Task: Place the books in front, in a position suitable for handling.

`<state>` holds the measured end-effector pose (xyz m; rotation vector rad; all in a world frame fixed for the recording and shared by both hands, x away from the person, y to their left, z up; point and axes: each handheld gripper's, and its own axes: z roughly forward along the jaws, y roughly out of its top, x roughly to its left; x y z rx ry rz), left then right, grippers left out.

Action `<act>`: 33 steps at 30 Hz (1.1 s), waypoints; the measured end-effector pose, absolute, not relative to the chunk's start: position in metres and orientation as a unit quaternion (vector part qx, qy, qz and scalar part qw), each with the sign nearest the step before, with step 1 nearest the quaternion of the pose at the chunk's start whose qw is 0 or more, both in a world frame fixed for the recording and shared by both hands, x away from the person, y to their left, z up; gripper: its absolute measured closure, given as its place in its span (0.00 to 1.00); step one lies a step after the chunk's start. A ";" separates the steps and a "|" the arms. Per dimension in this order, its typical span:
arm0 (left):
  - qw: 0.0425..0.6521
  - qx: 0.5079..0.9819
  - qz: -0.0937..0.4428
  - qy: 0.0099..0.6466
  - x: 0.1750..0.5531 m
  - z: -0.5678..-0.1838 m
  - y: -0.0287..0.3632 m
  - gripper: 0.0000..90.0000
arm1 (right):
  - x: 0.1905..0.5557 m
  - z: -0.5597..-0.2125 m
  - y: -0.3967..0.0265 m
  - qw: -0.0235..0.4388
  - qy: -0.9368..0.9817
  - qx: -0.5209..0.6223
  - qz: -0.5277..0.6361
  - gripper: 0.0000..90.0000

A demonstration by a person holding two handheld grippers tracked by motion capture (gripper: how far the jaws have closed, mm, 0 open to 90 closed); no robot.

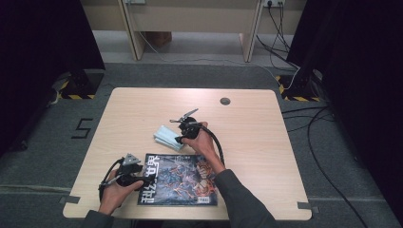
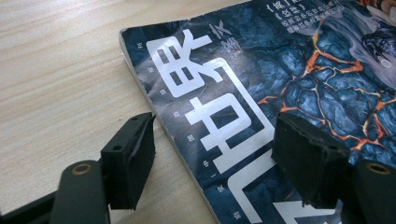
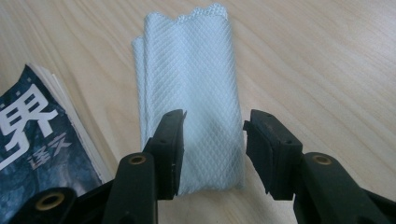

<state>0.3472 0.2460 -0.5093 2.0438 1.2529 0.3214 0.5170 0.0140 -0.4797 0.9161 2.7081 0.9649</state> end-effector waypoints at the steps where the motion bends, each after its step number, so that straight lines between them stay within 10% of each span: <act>1: 0.354 0.790 0.124 0.485 0.347 -0.509 0.246 0.32 | 0.517 -0.481 0.015 0.062 0.895 0.306 0.317 0.63; 15: 0.354 0.790 0.124 0.485 0.347 -0.509 0.246 0.32 | 0.520 -0.490 0.005 0.067 0.907 0.300 0.288 0.90; 33: 0.353 0.790 0.123 0.486 0.348 -0.509 0.245 0.32 | 0.515 -0.483 -0.154 0.097 0.877 0.397 0.255 0.91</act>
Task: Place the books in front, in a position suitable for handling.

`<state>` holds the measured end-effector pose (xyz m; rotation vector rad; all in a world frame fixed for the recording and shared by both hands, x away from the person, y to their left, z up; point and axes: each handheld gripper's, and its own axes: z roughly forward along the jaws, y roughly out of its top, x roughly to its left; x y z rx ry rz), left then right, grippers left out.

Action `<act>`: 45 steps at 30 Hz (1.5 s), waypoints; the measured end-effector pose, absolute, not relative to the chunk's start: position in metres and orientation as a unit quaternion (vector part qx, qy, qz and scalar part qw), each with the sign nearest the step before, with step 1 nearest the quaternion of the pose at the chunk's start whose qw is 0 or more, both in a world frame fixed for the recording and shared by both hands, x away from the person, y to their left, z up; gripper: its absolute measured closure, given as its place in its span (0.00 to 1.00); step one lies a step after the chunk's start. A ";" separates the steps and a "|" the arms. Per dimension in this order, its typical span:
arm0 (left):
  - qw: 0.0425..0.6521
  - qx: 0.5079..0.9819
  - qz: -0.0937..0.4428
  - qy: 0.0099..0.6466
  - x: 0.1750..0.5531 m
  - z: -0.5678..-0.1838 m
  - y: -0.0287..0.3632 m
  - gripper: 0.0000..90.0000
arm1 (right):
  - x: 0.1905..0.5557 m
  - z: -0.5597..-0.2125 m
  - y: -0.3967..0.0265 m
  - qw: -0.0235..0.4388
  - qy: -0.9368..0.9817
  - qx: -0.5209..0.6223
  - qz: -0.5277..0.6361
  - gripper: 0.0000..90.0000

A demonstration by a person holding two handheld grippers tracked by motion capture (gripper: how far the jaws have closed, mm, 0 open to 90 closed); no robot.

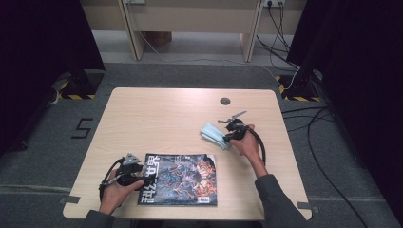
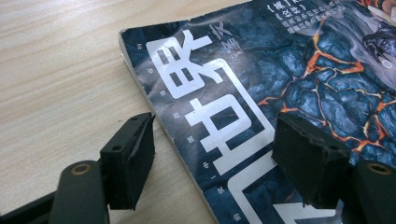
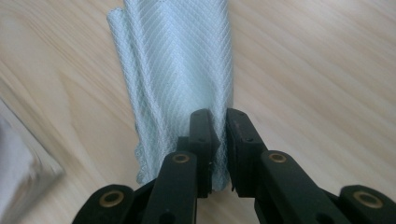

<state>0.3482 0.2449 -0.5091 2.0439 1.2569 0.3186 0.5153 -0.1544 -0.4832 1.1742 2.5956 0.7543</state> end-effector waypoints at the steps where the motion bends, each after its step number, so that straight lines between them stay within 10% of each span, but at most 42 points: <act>1: 0.353 0.790 0.123 0.486 0.348 -0.509 0.245 0.32 | 0.513 -0.483 -0.163 0.099 0.876 0.398 0.255 0.91; 25: 0.349 0.793 0.121 0.484 0.354 -0.508 0.241 0.31 | 0.453 -0.482 -0.299 0.144 0.823 0.492 0.244 0.86; 35: 0.353 0.797 0.117 0.476 0.362 -0.508 0.235 0.35 | 0.445 -0.460 -0.279 0.146 0.814 0.469 0.309 0.58; 45: 0.367 0.802 0.108 0.458 0.384 -0.509 0.217 0.41 | 0.438 -0.455 -0.216 0.107 0.851 0.391 0.333 0.50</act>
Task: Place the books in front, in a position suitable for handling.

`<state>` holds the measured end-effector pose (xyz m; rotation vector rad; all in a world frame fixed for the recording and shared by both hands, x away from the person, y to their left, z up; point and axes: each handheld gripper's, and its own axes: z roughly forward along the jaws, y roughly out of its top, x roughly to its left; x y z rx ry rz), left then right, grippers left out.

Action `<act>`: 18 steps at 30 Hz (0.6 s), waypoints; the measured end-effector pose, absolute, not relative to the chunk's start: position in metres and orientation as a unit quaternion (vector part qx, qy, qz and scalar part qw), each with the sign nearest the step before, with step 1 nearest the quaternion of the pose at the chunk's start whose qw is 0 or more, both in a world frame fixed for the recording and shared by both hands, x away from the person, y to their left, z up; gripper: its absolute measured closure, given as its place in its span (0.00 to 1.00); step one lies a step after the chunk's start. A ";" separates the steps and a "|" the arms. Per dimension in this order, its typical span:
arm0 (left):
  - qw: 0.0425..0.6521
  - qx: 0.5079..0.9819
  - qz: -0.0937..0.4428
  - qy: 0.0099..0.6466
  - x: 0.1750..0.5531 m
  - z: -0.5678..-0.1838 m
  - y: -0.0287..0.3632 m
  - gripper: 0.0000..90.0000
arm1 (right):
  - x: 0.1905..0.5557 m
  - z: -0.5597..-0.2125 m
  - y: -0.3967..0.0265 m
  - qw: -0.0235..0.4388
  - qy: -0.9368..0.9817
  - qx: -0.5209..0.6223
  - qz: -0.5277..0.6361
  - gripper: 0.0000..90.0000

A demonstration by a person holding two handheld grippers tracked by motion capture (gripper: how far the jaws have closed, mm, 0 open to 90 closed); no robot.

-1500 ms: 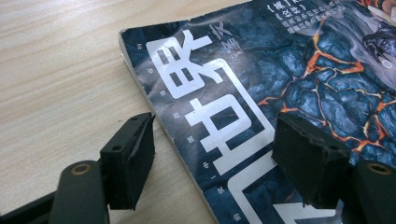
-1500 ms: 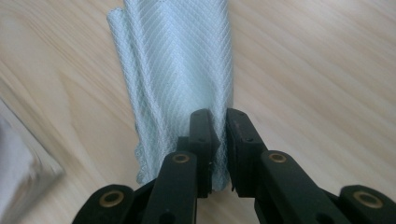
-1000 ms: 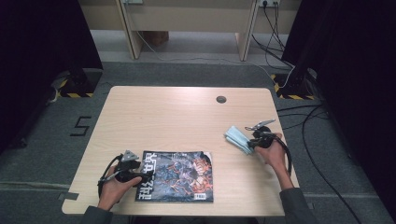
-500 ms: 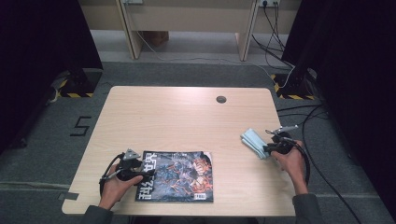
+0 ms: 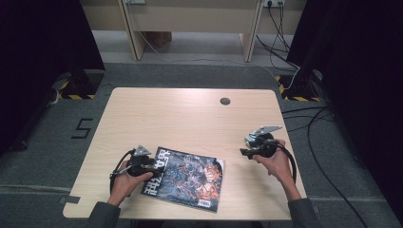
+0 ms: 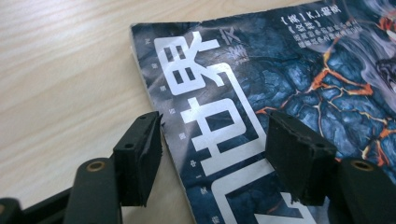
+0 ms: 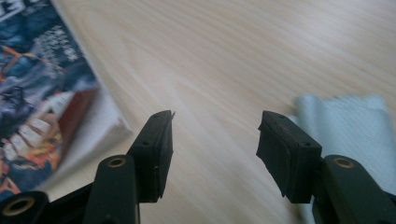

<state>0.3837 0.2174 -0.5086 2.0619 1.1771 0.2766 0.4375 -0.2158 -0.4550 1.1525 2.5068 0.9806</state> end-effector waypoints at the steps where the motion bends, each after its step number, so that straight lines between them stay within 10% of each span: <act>1: 0.368 0.803 0.107 0.457 0.386 -0.509 0.215 0.41 | 0.437 -0.456 -0.212 0.106 0.853 0.386 0.335 0.50; 18: 0.346 0.806 0.119 0.465 0.381 -0.503 0.210 0.31 | 0.425 -0.478 -0.142 0.040 0.890 0.316 0.327 0.45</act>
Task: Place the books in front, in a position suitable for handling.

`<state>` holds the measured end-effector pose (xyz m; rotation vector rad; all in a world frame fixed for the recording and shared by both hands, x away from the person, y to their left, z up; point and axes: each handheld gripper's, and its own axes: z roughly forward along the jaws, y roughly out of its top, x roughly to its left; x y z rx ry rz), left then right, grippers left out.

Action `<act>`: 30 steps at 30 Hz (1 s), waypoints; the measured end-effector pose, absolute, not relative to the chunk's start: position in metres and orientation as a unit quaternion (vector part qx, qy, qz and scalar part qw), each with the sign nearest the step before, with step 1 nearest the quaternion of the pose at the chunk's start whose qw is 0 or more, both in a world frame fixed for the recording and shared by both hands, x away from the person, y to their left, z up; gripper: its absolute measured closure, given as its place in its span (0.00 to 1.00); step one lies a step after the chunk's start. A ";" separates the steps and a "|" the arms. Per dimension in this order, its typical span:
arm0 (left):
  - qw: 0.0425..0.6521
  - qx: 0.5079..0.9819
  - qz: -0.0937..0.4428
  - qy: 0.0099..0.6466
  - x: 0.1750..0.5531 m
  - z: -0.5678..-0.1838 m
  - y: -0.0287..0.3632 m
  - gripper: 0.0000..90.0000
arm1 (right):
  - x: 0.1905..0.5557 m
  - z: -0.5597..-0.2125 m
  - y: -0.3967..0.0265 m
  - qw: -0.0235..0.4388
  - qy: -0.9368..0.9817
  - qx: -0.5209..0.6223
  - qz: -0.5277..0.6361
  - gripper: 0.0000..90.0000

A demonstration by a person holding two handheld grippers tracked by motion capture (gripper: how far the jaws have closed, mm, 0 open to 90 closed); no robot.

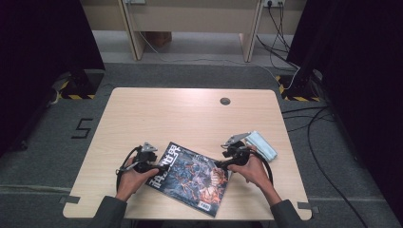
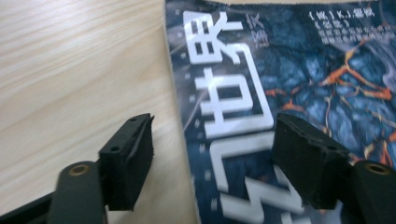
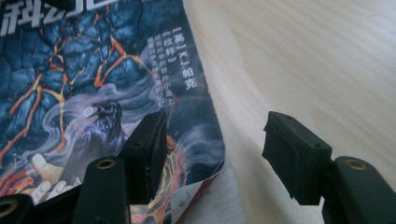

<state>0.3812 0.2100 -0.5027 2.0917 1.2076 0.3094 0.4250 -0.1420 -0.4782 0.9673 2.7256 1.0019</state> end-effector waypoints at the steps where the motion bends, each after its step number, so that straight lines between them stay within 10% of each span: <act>1: 0.341 0.807 0.120 0.467 0.375 -0.501 0.215 0.31 | 0.425 -0.480 -0.141 0.037 0.891 0.315 0.324 0.45; 12: 0.326 0.822 0.095 0.458 0.320 -0.503 0.234 0.34 | 0.426 -0.488 -0.145 0.038 0.895 0.325 0.303 0.46; 30: 0.328 0.808 0.122 0.474 0.351 -0.505 0.224 0.38 | 0.416 -0.491 -0.150 0.014 0.900 0.316 0.300 0.49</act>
